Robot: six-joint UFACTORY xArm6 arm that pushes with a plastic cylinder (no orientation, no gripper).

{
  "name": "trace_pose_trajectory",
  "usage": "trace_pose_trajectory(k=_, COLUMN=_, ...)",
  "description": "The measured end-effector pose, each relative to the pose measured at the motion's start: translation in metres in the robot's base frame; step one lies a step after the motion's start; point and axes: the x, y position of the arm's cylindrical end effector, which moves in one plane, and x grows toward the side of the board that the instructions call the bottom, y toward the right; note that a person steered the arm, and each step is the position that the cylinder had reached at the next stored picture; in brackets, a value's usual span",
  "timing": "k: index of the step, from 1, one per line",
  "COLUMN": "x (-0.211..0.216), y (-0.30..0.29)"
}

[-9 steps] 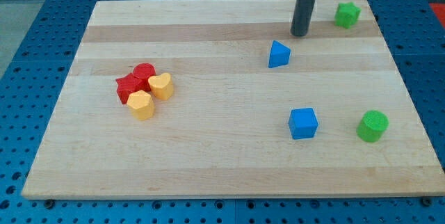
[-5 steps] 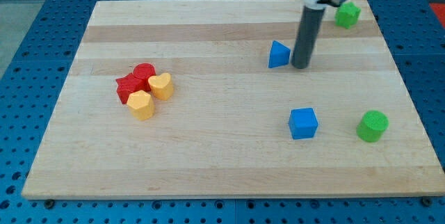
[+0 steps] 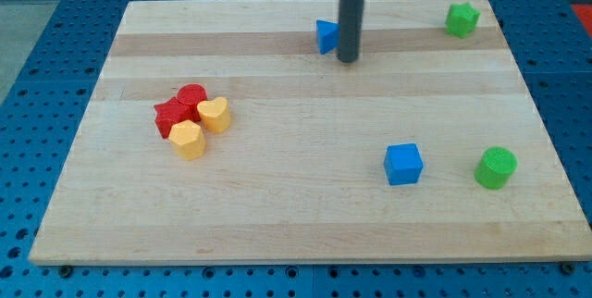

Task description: Move the triangle and green star towards the top center

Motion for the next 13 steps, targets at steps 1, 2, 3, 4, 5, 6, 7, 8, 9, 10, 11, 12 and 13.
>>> trace_pose_trajectory(k=1, x=0.015, y=0.100)
trace_pose_trajectory(k=2, x=-0.005, y=0.206)
trace_pose_trajectory(k=3, x=-0.061, y=0.268)
trace_pose_trajectory(k=4, x=-0.112, y=0.257)
trace_pose_trajectory(k=5, x=-0.099, y=0.182)
trace_pose_trajectory(k=6, x=-0.069, y=0.101)
trace_pose_trajectory(k=7, x=-0.063, y=0.054)
trace_pose_trajectory(k=8, x=-0.075, y=0.109)
trace_pose_trajectory(k=9, x=-0.077, y=0.193)
trace_pose_trajectory(k=10, x=-0.047, y=0.212)
trace_pose_trajectory(k=11, x=-0.027, y=0.155)
trace_pose_trajectory(k=12, x=-0.027, y=0.077)
trace_pose_trajectory(k=13, x=-0.027, y=0.035)
